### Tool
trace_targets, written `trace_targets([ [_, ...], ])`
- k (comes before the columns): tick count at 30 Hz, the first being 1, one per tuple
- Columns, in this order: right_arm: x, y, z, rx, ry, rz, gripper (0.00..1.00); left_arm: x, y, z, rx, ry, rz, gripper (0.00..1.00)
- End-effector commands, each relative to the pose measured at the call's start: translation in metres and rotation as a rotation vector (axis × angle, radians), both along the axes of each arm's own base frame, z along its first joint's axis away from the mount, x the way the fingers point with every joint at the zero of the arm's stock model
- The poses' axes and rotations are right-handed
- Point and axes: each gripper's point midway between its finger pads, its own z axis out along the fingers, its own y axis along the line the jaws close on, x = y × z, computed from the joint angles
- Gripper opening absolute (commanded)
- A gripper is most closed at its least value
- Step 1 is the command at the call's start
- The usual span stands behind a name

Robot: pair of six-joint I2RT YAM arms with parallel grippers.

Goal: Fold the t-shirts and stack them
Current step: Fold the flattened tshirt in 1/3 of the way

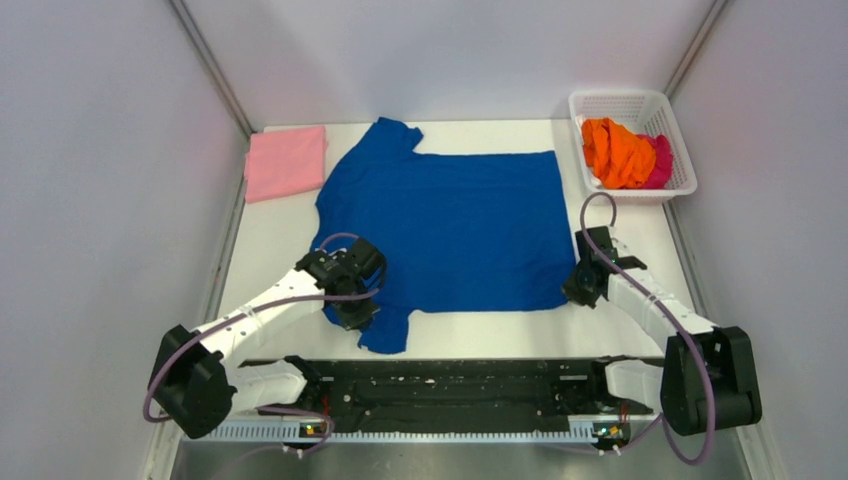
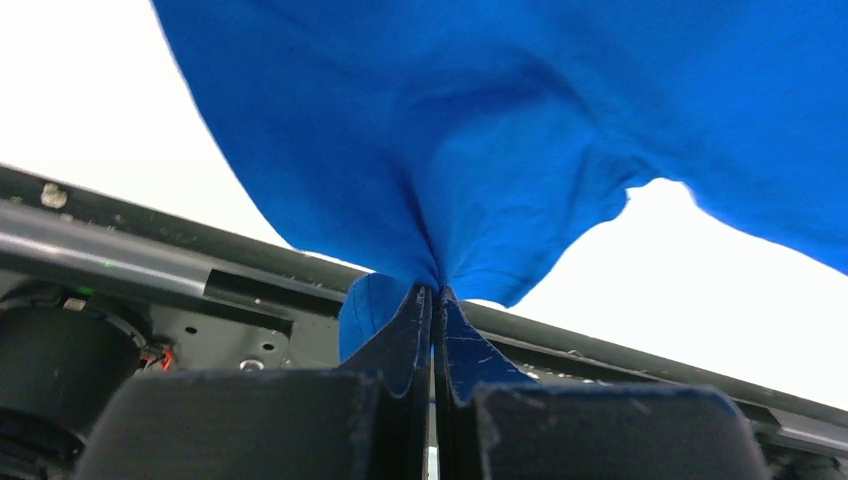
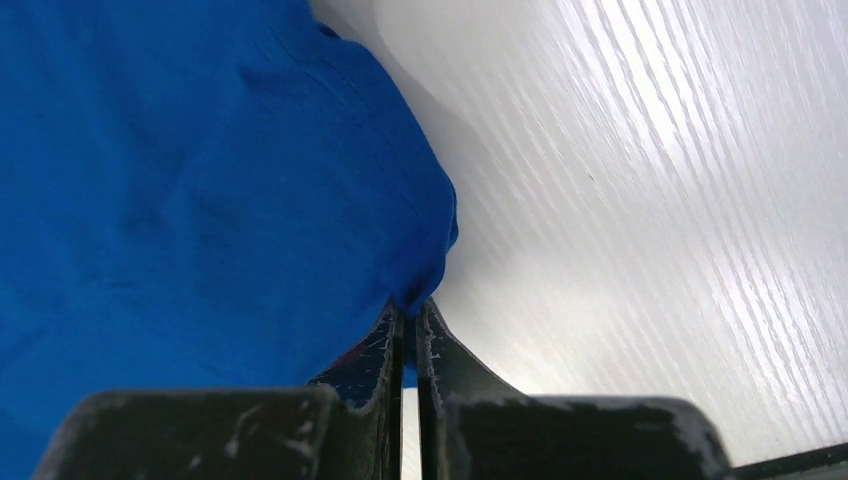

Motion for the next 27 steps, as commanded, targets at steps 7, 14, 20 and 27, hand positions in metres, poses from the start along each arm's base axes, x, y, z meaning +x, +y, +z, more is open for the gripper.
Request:
trace_targets([
  [7,0.083,0.015,0.058,0.023,-0.161,0.086,0.00,0.078,-0.018,0.049,-0.187,-0.156,-0.042,0.00],
  [14,0.121,0.019,0.078,0.024,-0.207,0.094,0.00,0.126,-0.013,0.056,-0.241,-0.156,-0.013,0.00],
  [20,0.147,0.018,0.087,0.023,-0.234,0.095,0.00,0.167,0.001,0.072,-0.283,-0.227,0.029,0.00],
  [27,0.173,0.016,0.096,0.011,-0.262,0.100,0.00,0.205,0.021,0.080,-0.302,-0.305,0.077,0.00],
])
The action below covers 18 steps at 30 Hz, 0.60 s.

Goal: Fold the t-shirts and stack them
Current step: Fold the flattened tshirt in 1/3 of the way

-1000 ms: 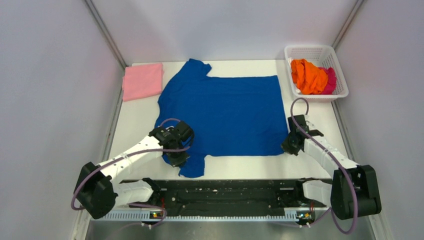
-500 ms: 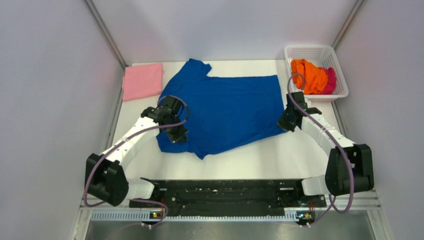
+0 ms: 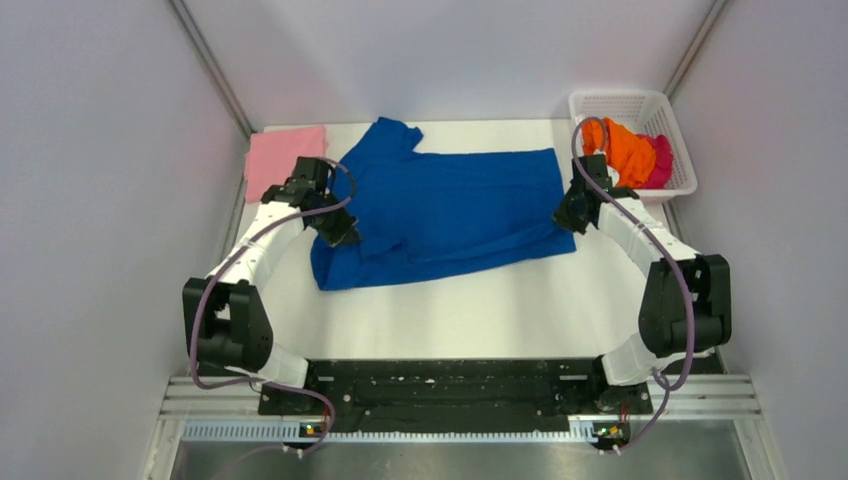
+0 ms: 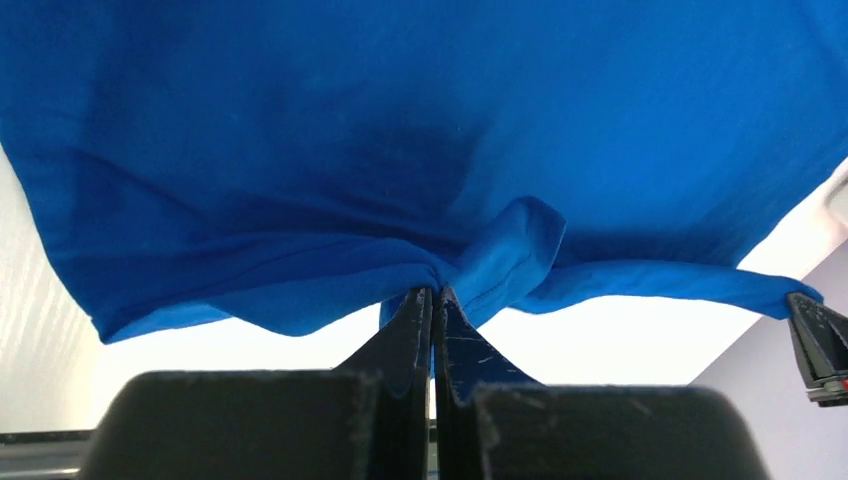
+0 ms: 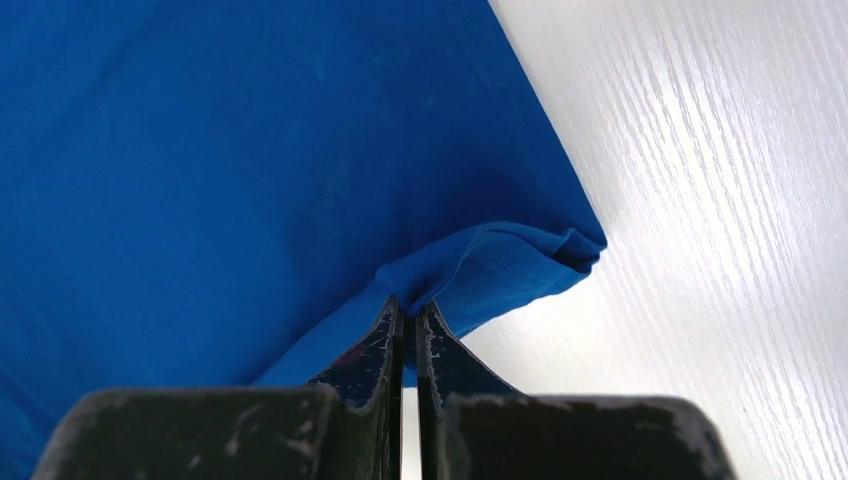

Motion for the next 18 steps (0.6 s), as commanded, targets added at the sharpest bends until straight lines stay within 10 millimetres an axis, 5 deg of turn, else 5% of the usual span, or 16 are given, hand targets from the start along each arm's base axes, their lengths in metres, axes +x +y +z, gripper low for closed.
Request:
trace_targets([
  [1,0.033,-0.004,0.023,-0.008,-0.086,0.005,0.00,0.039,0.003,0.023,-0.020,-0.135,-0.008,0.00],
  [18,0.072,-0.012,0.006,-0.015,-0.081,-0.007,0.00,0.116,0.027,0.001,0.001,-0.166,-0.007,0.00],
])
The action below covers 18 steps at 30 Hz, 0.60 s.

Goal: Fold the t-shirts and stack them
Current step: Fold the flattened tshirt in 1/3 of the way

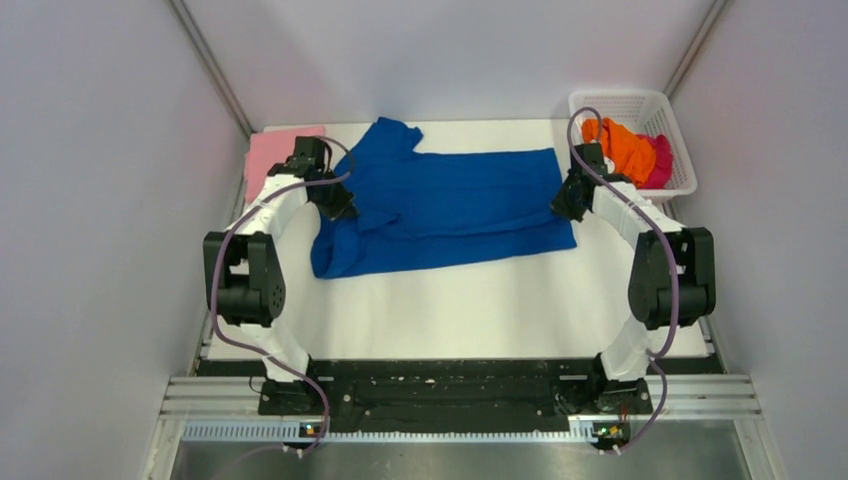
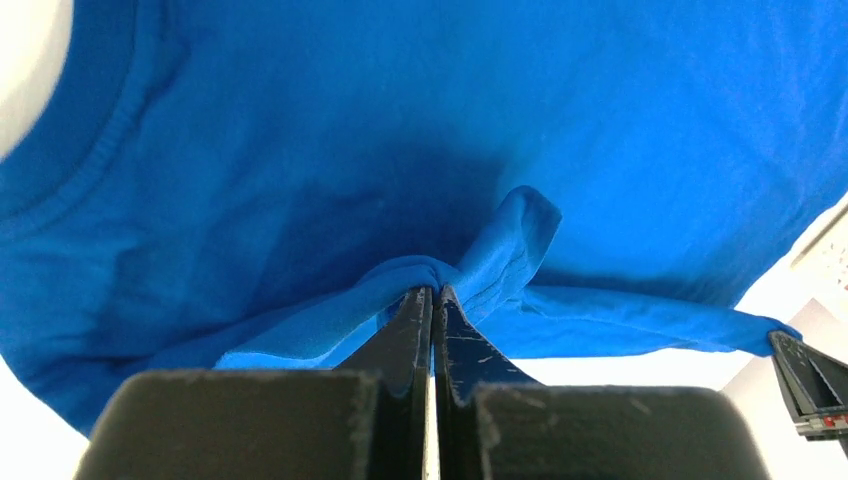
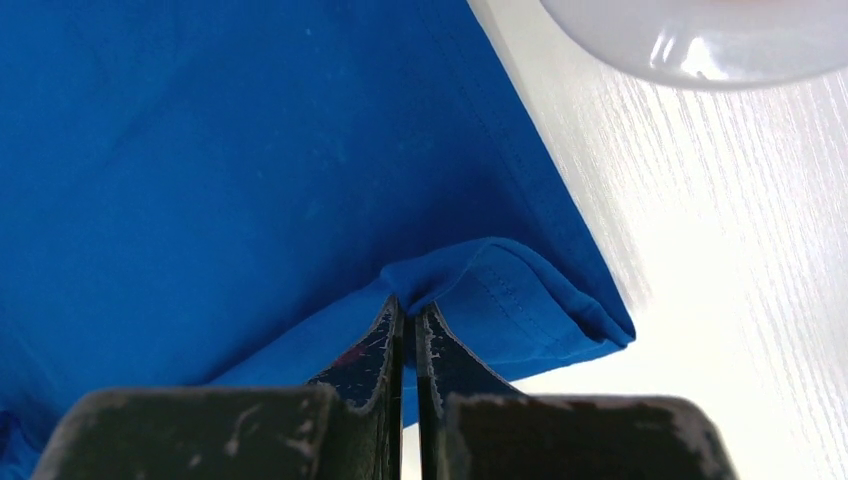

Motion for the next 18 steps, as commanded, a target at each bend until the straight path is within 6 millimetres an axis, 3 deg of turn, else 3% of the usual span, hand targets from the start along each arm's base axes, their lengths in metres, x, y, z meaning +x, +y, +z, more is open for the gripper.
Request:
trace_targets([
  [1,0.031,-0.009,0.014,-0.013,-0.079,-0.012,0.00,0.037,0.006,0.014,0.006,-0.107,-0.026,0.00],
  [4,0.038,-0.008,0.008,-0.013,-0.078,-0.009,0.00,0.056,0.004,0.010,0.004,-0.144,-0.099,0.00],
  [6,0.043,-0.009,0.004,-0.019,-0.073,-0.010,0.00,0.069,0.000,0.008,-0.005,-0.159,-0.160,0.06],
  [9,0.050,-0.013,0.003,-0.033,-0.079,-0.027,0.05,0.092,-0.001,0.004,0.002,-0.149,-0.204,0.23],
  [10,0.052,-0.015,0.003,-0.036,-0.080,-0.032,0.10,0.096,0.001,0.001,0.007,-0.125,-0.206,0.36],
  [12,0.060,-0.021,0.011,-0.052,-0.101,-0.054,0.29,0.104,0.009,-0.004,0.044,-0.091,-0.189,0.55],
  [14,0.064,-0.026,0.019,-0.070,-0.119,-0.071,0.46,0.114,0.022,0.004,0.085,-0.103,-0.155,0.73],
  [15,0.065,-0.029,0.023,-0.081,-0.128,-0.076,0.52,0.120,0.027,0.014,0.098,-0.130,-0.140,0.79],
  [17,0.064,-0.031,0.032,-0.096,-0.142,-0.073,0.83,0.126,0.029,0.037,0.104,-0.192,-0.129,0.96],
  [18,0.062,-0.031,0.032,-0.099,-0.138,-0.064,0.92,0.126,0.028,0.052,0.099,-0.228,-0.125,0.99],
])
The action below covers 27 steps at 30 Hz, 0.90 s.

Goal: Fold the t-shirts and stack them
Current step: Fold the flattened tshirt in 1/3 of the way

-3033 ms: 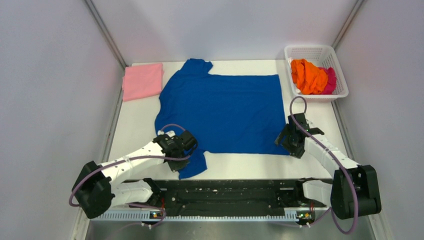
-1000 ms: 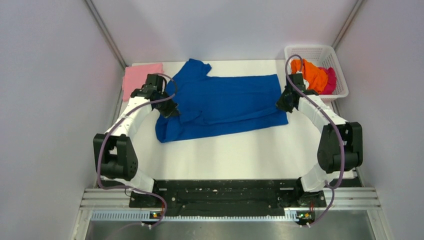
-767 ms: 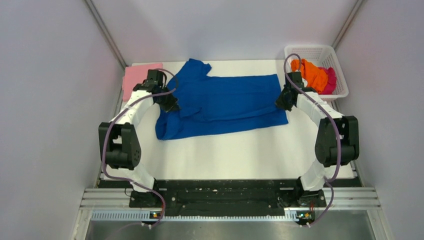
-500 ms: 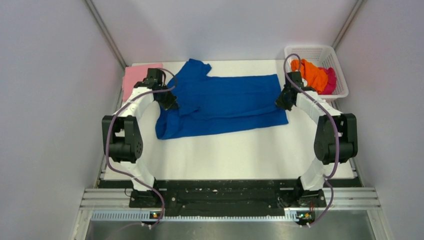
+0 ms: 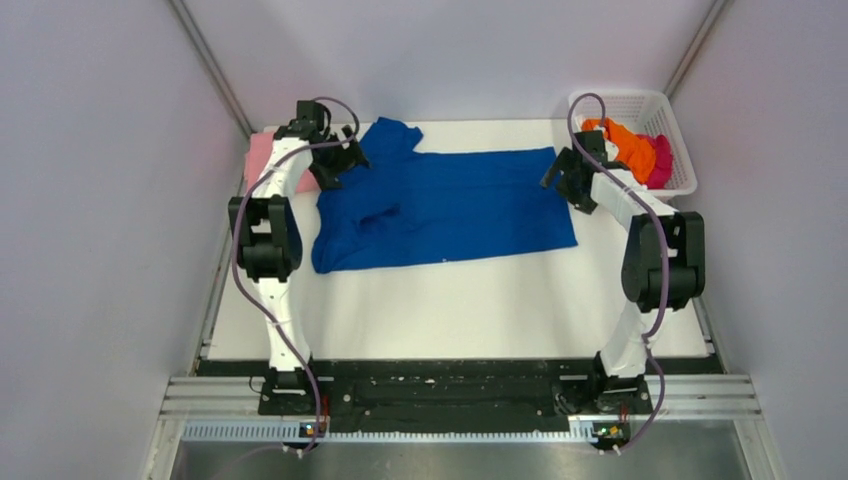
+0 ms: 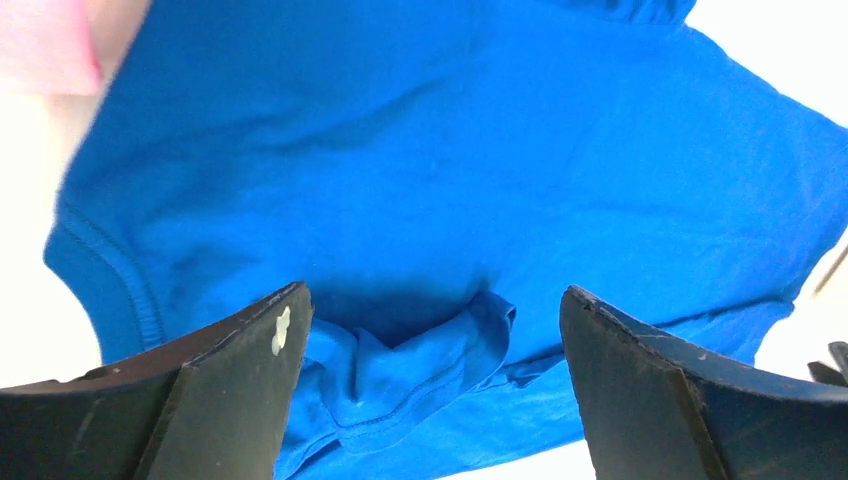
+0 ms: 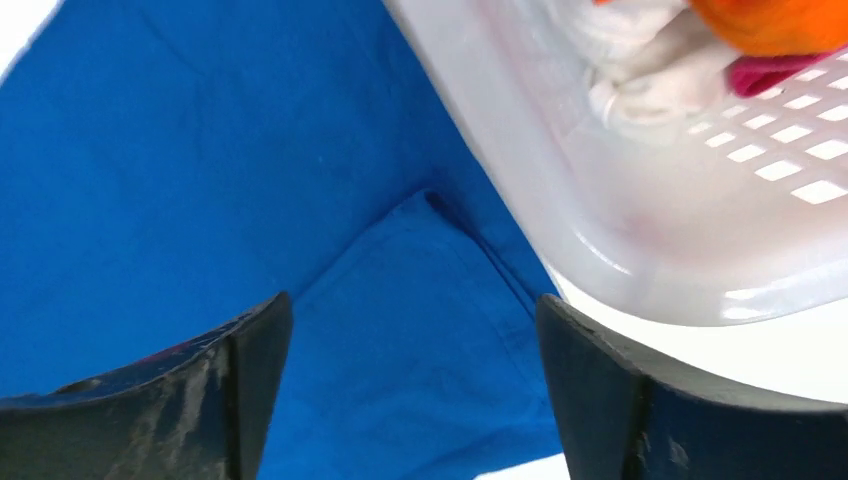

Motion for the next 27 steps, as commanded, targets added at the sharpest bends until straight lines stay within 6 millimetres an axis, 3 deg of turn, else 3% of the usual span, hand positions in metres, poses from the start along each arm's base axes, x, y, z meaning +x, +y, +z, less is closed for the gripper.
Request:
trace_targets([
  [1,0.012,-0.011,0.035,-0.047,-0.086,-0.004,0.96,0.006,0.012,0.070,0.015,-0.150,0.020,0.99],
  [4,-0.002,0.002,0.030,-0.014,-0.063,0.065,0.99,-0.022,0.010,0.074,0.013,-0.133,0.017,0.99],
  [8,-0.027,0.025,0.024,-0.036,-0.048,0.183,0.99,-0.075,0.007,0.062,0.009,-0.077,0.026,0.99],
  [12,-0.048,0.052,0.012,0.002,-0.056,0.298,0.99,-0.117,-0.034,0.045,-0.058,-0.051,-0.043,0.99],
  [15,-0.058,0.068,0.004,0.036,-0.050,0.352,0.99,-0.130,-0.073,0.025,-0.091,-0.022,-0.100,0.99],
  [18,-0.060,0.071,0.004,0.048,-0.052,0.359,0.99,-0.125,-0.091,0.004,-0.109,0.021,-0.095,0.99],
  [21,-0.059,0.069,0.010,0.030,-0.071,0.359,0.99,-0.102,-0.083,-0.014,-0.049,0.006,-0.052,0.99],
  [25,-0.057,0.066,0.015,0.012,-0.087,0.351,0.99,-0.045,-0.054,-0.030,0.099,-0.047,0.052,0.99],
  [27,-0.055,0.064,0.018,0.000,-0.096,0.348,0.99,-0.008,-0.047,-0.017,0.075,-0.089,0.064,0.99],
])
